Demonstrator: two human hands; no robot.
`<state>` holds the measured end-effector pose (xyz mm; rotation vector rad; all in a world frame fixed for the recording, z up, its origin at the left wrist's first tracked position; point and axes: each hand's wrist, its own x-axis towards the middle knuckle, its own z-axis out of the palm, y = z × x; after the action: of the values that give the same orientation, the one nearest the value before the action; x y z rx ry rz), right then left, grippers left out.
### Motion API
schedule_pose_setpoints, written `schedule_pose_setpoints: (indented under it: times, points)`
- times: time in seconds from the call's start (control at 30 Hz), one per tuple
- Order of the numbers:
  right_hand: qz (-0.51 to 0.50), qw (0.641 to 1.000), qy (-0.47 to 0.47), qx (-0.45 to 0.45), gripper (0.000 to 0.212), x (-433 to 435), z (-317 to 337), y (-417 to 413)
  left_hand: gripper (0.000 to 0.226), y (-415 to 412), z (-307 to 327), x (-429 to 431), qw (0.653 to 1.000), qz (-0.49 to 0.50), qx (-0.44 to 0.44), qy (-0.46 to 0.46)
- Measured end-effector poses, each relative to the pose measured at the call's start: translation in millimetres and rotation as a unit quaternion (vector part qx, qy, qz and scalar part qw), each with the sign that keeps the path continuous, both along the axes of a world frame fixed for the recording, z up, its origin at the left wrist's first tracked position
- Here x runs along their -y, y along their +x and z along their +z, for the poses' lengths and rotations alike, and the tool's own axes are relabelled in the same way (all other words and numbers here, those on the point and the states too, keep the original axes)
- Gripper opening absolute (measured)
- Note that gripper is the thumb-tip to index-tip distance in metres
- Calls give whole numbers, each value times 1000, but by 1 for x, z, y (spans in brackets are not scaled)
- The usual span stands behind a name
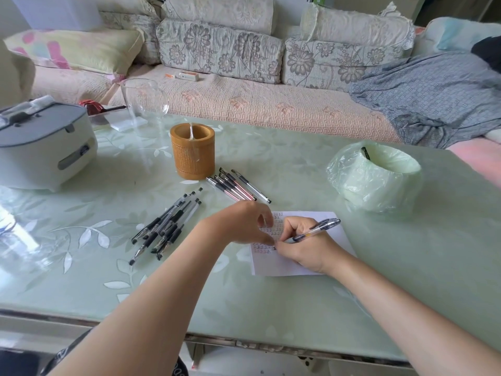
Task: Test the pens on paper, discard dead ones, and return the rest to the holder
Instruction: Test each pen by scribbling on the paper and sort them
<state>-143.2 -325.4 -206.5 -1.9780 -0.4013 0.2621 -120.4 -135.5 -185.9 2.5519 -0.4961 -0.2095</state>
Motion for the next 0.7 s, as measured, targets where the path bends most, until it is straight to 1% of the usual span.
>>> schedule_pose_setpoints:
  times: [0.1, 0.2, 0.3, 0.47, 0.7]
  points:
    - [-2, 1000, -4, -5, 29, -1, 0, -1, 36, 1, -1, 0, 1000, 2, -7, -6]
    - [-2, 1000, -10, 1, 30, -1, 0, -1, 37, 0, -2, 0, 1000, 5, -10, -9]
    - [0, 1000, -9, 12, 22, -2, -1, -1, 37, 1, -2, 0, 1000, 9, -14, -15]
    - [-3, 1000, -20, 8, 16, -3, -3, 0, 37, 0, -1, 0, 1000, 9, -12, -17]
    - [-5, 1000, -22, 8, 18, -4, -1, -4, 40, -1, -4, -1, 1000, 14, -8, -22]
